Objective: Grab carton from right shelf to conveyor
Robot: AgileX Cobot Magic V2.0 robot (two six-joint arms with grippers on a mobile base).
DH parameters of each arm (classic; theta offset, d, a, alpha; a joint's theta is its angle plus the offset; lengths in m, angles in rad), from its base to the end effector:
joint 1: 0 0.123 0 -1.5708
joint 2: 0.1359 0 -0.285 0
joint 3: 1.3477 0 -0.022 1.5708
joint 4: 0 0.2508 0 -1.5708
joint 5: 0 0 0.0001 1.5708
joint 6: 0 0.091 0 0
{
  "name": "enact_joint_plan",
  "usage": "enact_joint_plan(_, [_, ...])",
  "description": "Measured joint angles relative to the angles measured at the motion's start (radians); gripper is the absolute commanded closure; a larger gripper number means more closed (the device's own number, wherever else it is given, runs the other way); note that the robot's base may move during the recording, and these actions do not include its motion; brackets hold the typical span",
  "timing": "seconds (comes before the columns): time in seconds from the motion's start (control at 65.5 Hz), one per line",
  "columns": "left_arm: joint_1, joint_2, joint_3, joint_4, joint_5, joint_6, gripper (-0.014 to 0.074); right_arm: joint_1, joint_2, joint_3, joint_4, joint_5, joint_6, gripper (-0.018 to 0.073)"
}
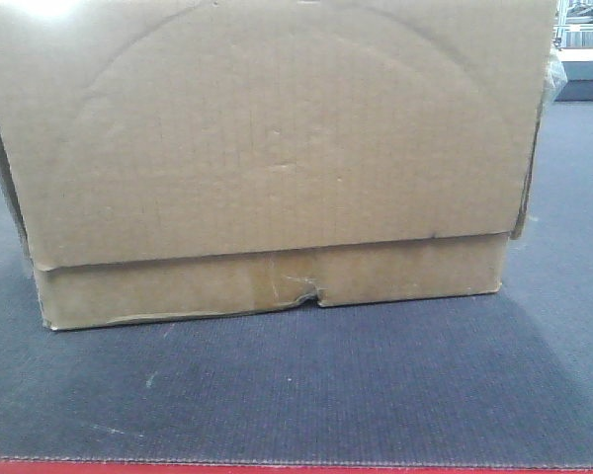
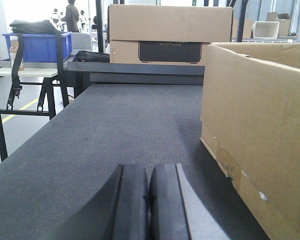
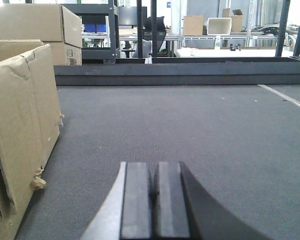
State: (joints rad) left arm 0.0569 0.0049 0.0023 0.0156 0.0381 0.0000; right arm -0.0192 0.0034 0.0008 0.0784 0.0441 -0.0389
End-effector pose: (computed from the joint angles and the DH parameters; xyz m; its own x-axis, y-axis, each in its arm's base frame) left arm 0.0569 0.0033 0.2087 0.0409 0.0179 -0.9990 -0.0581 0.9982 0.0155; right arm 0.0568 -0.0008 0.2087 0.0396 0.0387 -0.9985 0.0142 0.9991 0.0392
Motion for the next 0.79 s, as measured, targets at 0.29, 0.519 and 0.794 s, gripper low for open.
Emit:
enact_joint_plan(0.29, [0.000,0.000,0.000,0.000,0.000,0.000,0.0596,0.000,0.000,0.000,0.000,0.000,0.000,0.0627])
enact_joint_plan(0.519, [0.000,0.000,0.000,0.000,0.000,0.000,0.0596,0.000,0.000,0.000,0.000,0.000,0.000,0.0627])
enact_joint_plan(0.794, [0.000,0.000,0.000,0.000,0.000,0.000,0.0596,0.000,0.000,0.000,0.000,0.000,0.000,0.0627])
